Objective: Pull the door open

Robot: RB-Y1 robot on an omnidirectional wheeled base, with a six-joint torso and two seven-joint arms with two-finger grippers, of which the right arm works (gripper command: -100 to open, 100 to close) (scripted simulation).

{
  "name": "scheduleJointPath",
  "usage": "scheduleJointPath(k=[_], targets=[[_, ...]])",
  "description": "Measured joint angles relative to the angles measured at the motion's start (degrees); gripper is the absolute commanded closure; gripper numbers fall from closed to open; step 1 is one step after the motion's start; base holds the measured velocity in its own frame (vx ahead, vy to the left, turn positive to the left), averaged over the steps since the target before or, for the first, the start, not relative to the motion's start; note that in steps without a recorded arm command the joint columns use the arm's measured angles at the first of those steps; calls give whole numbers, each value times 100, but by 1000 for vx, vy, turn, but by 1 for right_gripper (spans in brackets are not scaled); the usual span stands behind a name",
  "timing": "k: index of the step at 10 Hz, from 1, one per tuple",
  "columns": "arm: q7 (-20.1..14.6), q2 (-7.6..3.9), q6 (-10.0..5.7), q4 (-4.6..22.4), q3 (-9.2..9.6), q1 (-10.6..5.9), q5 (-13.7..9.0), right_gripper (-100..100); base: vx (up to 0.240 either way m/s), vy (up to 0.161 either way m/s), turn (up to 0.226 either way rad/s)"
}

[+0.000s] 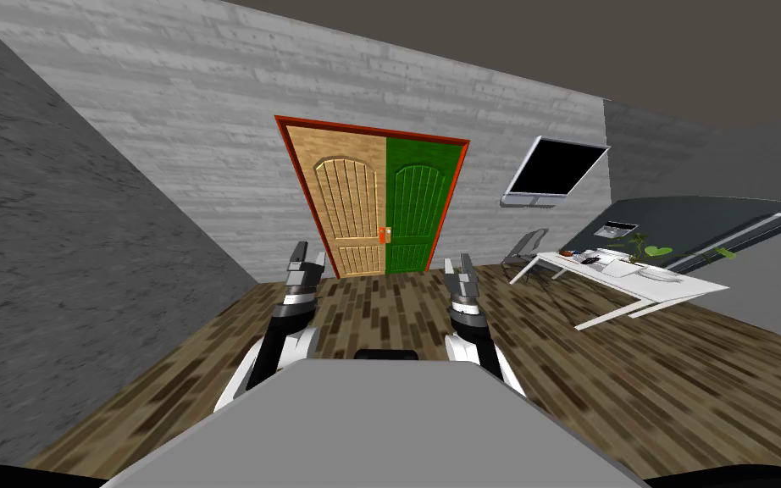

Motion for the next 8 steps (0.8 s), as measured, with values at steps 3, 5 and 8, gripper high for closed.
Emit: scheduleJointPath(k=[3, 5, 8], targets=[[-110, -97, 106, 261, -112, -127, 99, -100, 154, 36, 65], [-161, -127, 133, 448, -172, -222, 142, -100, 113, 20, 51], [-314, -212, 221, 830, -326, -386, 269, -100, 189, 30, 72]])
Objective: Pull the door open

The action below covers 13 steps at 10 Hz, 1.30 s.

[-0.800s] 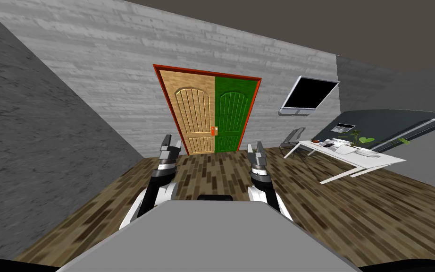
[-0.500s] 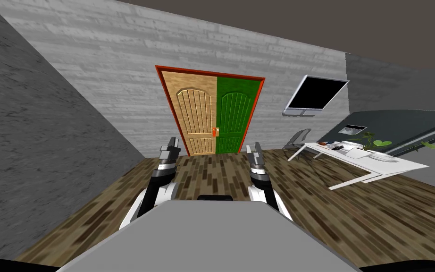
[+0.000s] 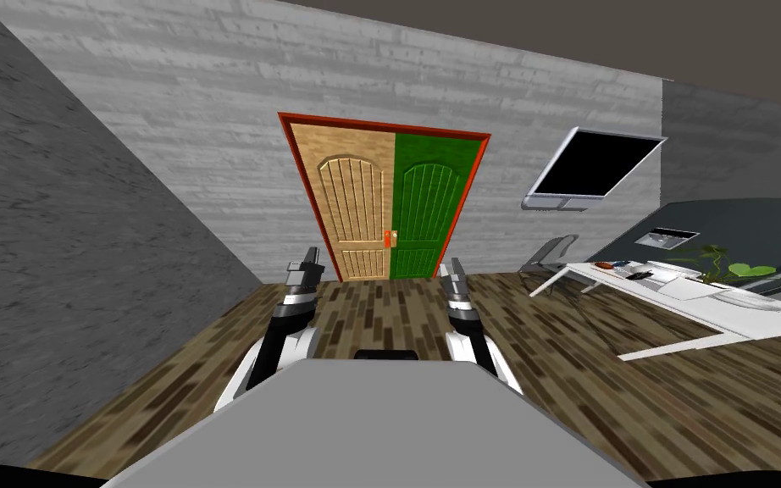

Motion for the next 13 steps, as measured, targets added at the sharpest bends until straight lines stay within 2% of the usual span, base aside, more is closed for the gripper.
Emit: scheduleJointPath(k=[3, 6, 7, 9, 13], targets=[[-168, -86, 61, 440, -189, -193, 97, -100, 164, 32, 86], [-309, -110, 226, 869, -335, -453, 252, -100, 150, 33, 75], [-351, -110, 294, 936, -365, -490, 298, -100, 126, 20, 44], [-438, -128, 280, 1217, -464, -561, 367, -100, 138, 28, 80], [-614, -170, 435, 1607, -634, -787, 492, -100, 108, 20, 50]])
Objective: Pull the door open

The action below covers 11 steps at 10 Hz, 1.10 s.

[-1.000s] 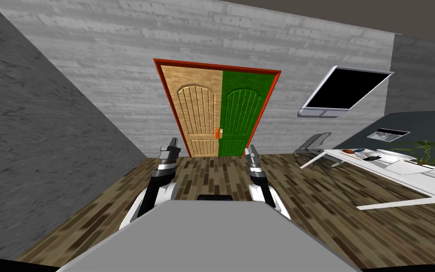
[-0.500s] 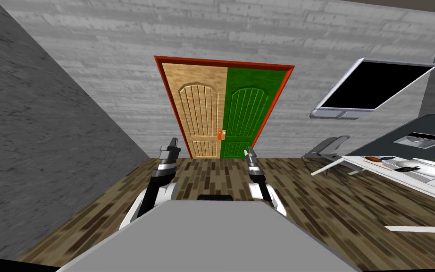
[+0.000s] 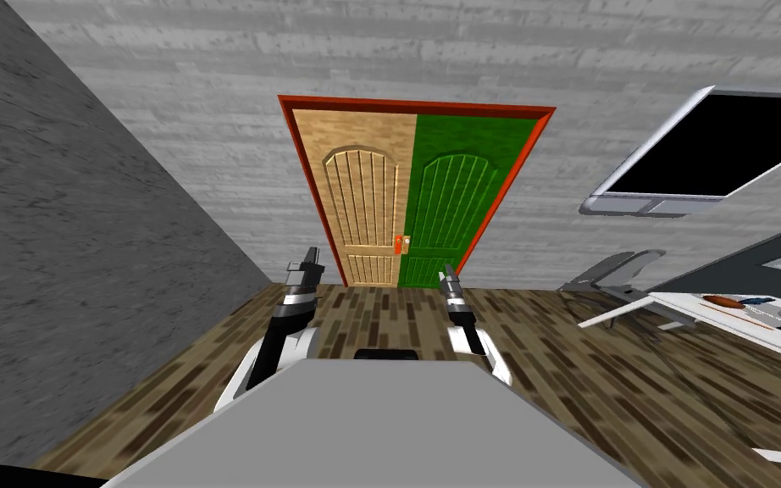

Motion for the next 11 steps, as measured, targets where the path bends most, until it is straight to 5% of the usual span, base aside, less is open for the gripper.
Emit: scheduleJointPath(k=[11], targets=[[-495, 2, 343, 1354, -516, -663, 417, -100, 141, 19, 73]])
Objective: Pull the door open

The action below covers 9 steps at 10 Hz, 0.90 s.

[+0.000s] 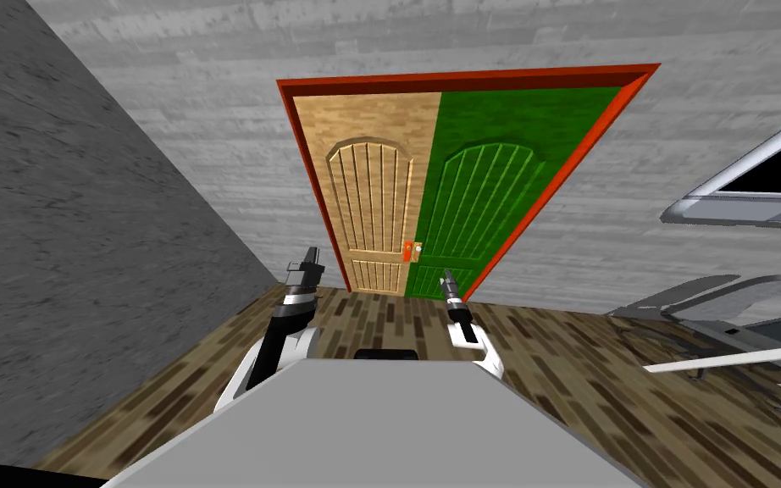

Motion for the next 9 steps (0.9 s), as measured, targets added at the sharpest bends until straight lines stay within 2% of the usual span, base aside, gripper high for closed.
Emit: scheduleJointPath(k=[4, 6, 9], targets=[[-187, 43, 67, 657, -236, -302, 169, -100, 181, 11, 88], [-310, 55, 210, 851, -318, -439, 260, -100, 188, -13, 91], [-438, 118, 284, 1259, -467, -647, 383, -100, 183, 19, 84]])
